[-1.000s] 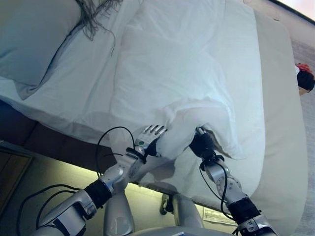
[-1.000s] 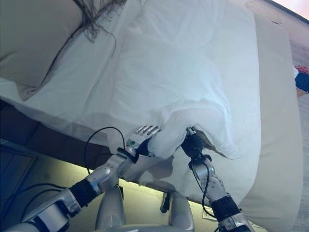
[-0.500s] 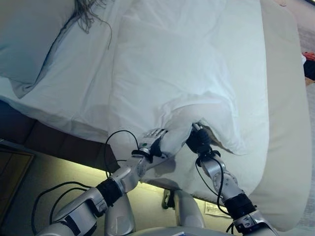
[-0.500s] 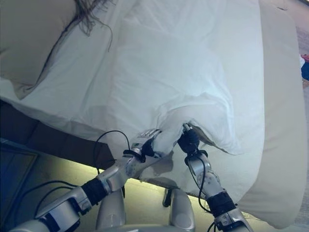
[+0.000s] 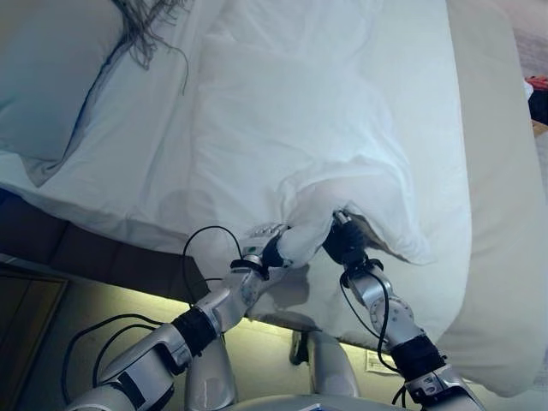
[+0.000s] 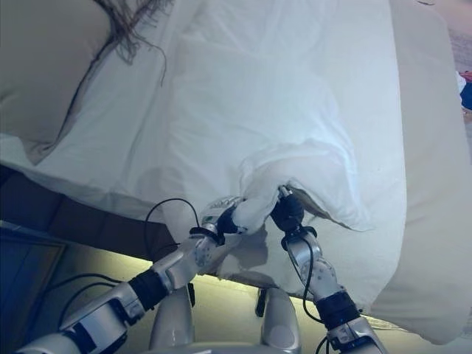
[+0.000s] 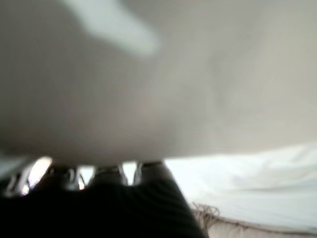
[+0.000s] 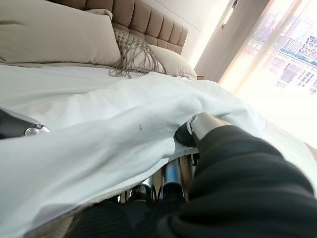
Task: Make the bed neatly
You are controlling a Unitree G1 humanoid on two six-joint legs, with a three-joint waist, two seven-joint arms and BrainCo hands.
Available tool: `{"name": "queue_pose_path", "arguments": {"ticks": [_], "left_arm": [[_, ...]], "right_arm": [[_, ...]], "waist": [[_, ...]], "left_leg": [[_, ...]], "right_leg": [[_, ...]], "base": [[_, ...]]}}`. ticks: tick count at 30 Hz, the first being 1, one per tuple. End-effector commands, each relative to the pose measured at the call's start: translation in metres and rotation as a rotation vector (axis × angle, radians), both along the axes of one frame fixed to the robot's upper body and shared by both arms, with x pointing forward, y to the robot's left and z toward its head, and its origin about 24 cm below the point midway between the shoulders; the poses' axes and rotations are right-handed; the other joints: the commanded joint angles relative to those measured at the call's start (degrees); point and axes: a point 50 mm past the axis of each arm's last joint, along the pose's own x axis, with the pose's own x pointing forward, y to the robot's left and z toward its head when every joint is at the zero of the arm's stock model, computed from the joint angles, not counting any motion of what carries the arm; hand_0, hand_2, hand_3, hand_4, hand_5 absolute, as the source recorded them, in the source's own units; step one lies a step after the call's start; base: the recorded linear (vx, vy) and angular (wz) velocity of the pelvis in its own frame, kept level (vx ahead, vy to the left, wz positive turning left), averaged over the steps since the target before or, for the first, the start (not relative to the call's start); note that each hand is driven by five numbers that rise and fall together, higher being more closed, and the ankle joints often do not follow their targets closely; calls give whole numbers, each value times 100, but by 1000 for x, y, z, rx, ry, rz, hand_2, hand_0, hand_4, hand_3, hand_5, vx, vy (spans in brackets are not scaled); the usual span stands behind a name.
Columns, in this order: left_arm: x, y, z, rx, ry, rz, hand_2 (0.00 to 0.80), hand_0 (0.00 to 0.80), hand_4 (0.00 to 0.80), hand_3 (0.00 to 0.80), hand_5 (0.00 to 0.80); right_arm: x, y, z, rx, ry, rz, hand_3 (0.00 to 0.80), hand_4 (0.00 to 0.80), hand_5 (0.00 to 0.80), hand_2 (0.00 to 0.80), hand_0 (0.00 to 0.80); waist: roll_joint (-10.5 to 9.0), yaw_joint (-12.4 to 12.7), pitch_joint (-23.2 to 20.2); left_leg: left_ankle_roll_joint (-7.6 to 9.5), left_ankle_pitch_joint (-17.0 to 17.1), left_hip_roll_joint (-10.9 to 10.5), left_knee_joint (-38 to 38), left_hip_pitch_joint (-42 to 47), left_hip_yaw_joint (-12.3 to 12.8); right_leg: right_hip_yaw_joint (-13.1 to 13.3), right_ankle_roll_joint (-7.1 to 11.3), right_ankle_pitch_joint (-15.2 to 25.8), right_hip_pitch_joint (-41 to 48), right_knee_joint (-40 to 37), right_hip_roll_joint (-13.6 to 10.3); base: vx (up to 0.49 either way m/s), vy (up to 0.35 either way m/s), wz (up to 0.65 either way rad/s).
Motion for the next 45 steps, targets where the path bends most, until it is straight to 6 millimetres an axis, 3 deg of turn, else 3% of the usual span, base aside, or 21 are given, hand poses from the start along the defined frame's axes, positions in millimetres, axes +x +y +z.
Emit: {"name": "queue_pose_path", "arguments": {"ticks": [1, 12, 13, 14, 21, 27, 36, 41, 45], "left_arm": [[-4, -15, -8, -26, 44, -39, 800, 800, 800, 800, 800], [-4, -23, -10, -79, 56, -11, 800, 800, 800, 800, 800], [-4, -22, -11, -84, 58, 3, 800, 800, 800, 800, 800], [-4, -20, -12, -88, 57, 19, 800, 800, 800, 800, 800], [-6, 0, -28, -173, 94, 198, 800, 800, 800, 800, 800], [-10, 39, -33, -309, 111, 402, 800, 800, 800, 800, 800], [-17, 128, -30, -305, 47, 626, 800, 800, 800, 800, 800], [-24, 171, -32, -199, 10, 723, 800, 800, 800, 800, 800], [-37, 218, -34, -128, -10, 858, 800, 800, 800, 800, 800]], "right_arm": [[8, 10, 59, 48, -275, 52, 800, 800, 800, 800, 800], [8, 19, 50, 20, -224, 82, 800, 800, 800, 800, 800], [7, 21, 48, 7, -213, 90, 455, 455, 455, 455, 455], [6, 22, 45, 3, -206, 102, 0, 0, 0, 0, 0], [-6, 29, 27, -3, -167, 167, 0, 0, 0, 0, 0], [-22, 17, 7, 10, -88, 137, 0, 0, 0, 0, 0], [-40, -12, -29, -11, 14, 93, 0, 0, 0, 0, 0], [-44, -26, -35, -30, 31, 69, 0, 0, 0, 0, 0], [-47, -37, -38, -42, 45, 54, 0, 0, 0, 0, 0]], "waist": [[-46, -70, -484], [-57, -46, -636], [-58, -52, -669], [-56, -58, -697], [-19, -91, -914], [118, -58, -1044], [324, 54, -1173], [413, 48, -1233], [484, 12, -1282]], "left_leg": [[-202, 488, 608, -446, 219, -219], [-185, 500, 624, -638, 491, -167], [-180, 503, 631, -678, 549, -156], [-170, 506, 631, -725, 610, -145], [-124, 527, 617, -1092, 1131, 13], [-76, 561, 557, -1463, 1632, 104], [-83, 548, 532, -1789, 2225, 134], [-91, 551, 509, -1859, 2388, 116], [-94, 572, 485, -1903, 2489, 94]], "right_leg": [[402, 781, 1760, -184, -1282, -638], [355, 781, 1725, 75, -1415, -633], [363, 781, 1717, 118, -1439, -625], [373, 781, 1711, 157, -1461, -616], [422, 776, 1650, 543, -1654, -603], [377, 775, 1573, 957, -1827, -638], [240, 708, 1484, 1600, -2141, -576], [225, 671, 1463, 1754, -2187, -585], [222, 635, 1451, 1841, -2193, -592]], "base": [[11, 46, 0], [5, 33, 0], [18, 64, -2], [28, 69, -4], [44, 96, -11], [52, 132, -4], [30, 77, -2], [33, 63, -3], [31, 53, -4]]}}
